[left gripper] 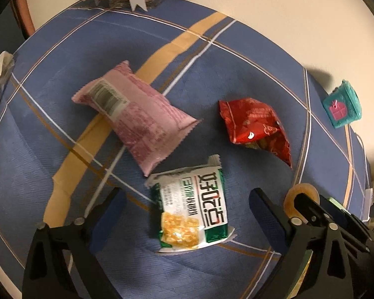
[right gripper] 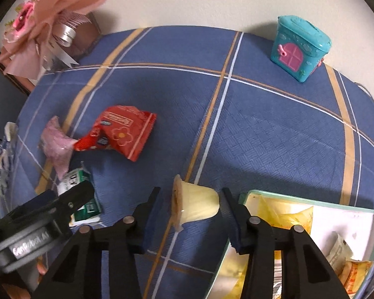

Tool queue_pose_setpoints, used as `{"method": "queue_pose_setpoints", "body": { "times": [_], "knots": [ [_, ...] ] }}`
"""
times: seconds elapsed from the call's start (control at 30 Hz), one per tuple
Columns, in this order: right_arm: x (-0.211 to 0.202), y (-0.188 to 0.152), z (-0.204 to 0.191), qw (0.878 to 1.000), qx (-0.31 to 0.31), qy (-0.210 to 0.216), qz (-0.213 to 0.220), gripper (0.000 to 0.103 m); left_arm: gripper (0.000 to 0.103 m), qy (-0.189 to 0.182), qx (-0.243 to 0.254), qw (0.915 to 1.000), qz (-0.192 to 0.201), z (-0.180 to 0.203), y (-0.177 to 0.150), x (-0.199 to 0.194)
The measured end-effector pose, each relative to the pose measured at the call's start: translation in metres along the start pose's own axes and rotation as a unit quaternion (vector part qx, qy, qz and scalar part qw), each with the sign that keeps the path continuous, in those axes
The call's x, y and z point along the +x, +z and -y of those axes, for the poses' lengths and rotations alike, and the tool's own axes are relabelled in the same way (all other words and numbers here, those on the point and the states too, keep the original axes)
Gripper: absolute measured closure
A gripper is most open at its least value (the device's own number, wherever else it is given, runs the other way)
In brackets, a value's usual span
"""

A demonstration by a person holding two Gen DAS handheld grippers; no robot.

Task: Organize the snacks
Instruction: 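Close the right tool on the yellow pudding cup, then grasp the green-white corn snack bag with the left tool while right tool holds the cup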

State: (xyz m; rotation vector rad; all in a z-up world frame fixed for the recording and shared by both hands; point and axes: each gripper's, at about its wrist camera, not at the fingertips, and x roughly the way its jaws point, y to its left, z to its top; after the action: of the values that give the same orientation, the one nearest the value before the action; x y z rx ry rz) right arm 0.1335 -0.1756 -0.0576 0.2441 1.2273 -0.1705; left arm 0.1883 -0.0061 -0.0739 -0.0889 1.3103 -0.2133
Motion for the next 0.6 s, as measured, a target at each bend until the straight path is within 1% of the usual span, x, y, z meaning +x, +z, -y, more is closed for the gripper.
{"method": "queue_pose_setpoints", "body": {
  "times": [0.03,0.07,0.1,0.17,0.2,0.23,0.33,0.5,0.6],
  "knots": [
    [0.002,0.000,-0.001,1.000,-0.002,-0.001,-0.002,0.061,0.020,0.002,0.004,1.0000,-0.002,0.003,-0.001,0.002],
    [0.005,0.000,0.000,1.000,-0.002,-0.001,-0.007,0.061,0.024,0.004,0.008,0.9999,-0.006,0.005,-0.001,0.004],
    [0.008,0.000,0.000,1.000,0.000,0.000,-0.011,0.061,0.026,0.007,0.010,0.9999,-0.008,0.007,-0.001,0.006],
    [0.010,0.000,0.001,1.000,0.001,0.001,-0.012,0.061,0.027,0.015,0.016,0.9997,-0.006,0.012,-0.003,0.007],
    [0.011,0.000,0.001,1.000,0.001,0.001,-0.012,0.061,0.030,0.016,0.018,0.9997,-0.005,0.014,-0.004,0.006],
    [0.011,-0.001,0.001,1.000,0.002,0.002,-0.012,0.062,0.035,0.017,0.018,0.9997,-0.004,0.015,-0.004,0.007],
    [0.012,-0.002,0.004,1.000,0.010,0.010,-0.009,0.063,0.043,0.023,0.011,0.9997,-0.001,0.014,-0.004,0.007],
    [0.007,-0.006,0.002,1.000,0.011,0.018,-0.006,0.063,0.051,0.013,0.008,0.9999,-0.001,0.005,-0.007,0.000],
    [0.001,-0.013,0.000,1.000,0.014,0.027,-0.003,0.063,0.051,-0.003,0.003,1.0000,-0.004,0.002,-0.012,-0.005]
  ]
}}
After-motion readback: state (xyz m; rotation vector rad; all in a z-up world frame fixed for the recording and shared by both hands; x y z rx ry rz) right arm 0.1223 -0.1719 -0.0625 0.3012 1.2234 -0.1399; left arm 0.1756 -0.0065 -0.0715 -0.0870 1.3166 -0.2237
